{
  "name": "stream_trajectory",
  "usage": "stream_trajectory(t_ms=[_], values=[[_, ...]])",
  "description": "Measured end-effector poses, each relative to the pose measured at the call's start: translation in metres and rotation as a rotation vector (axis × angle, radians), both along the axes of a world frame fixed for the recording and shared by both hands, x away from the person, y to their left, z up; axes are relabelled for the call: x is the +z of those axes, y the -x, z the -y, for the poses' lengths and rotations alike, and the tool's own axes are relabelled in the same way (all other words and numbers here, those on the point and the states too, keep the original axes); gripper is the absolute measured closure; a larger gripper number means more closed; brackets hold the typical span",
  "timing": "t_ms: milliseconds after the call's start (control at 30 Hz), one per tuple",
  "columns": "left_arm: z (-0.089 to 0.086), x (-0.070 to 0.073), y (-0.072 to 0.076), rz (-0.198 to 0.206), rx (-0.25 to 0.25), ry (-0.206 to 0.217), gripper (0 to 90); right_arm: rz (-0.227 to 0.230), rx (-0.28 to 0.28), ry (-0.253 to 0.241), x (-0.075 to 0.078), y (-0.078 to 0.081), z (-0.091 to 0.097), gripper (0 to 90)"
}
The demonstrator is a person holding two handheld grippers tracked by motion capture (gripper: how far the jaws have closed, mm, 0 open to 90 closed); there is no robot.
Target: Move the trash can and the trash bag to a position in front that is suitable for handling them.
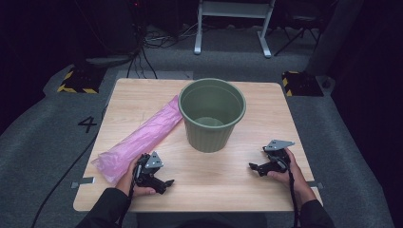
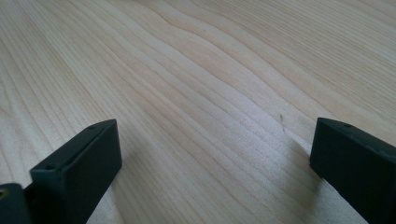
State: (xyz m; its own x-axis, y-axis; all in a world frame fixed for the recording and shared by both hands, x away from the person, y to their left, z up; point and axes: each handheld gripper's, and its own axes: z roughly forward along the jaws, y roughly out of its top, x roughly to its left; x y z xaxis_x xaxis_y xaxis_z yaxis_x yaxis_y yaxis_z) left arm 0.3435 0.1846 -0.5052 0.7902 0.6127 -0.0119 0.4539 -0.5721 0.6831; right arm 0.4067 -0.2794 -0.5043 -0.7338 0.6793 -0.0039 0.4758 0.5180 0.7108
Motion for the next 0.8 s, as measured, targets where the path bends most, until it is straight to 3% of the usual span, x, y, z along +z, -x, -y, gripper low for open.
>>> stream_trajectory(t_ms=[133,233,367,467,533,800], values=[[0.000,0.000,0.000,0.002,0.002,0.002,0.3,0.011,-0.003,-0.004,0.001,0.001,0.001,8.1],[0.000,0.000,0.000,0.002,0.004,0.002,0.3,0.020,-0.013,-0.018,0.002,0.002,0.002,16.9],[0.000,0.000,0.001,0.002,0.007,0.004,0.5,0.021,-0.009,-0.022,0.006,0.002,-0.002,17.2],[-0.001,0.000,0.002,0.004,0.011,-0.001,0.5,0.055,0.013,-0.036,0.016,0.006,-0.008,17.9],[-0.001,0.000,0.002,0.004,0.015,-0.001,0.5,0.077,0.035,-0.079,0.026,0.010,-0.012,17.9],[-0.001,0.000,0.002,0.004,0.013,-0.001,0.5,0.114,0.075,-0.104,0.045,0.012,-0.026,18.1]])
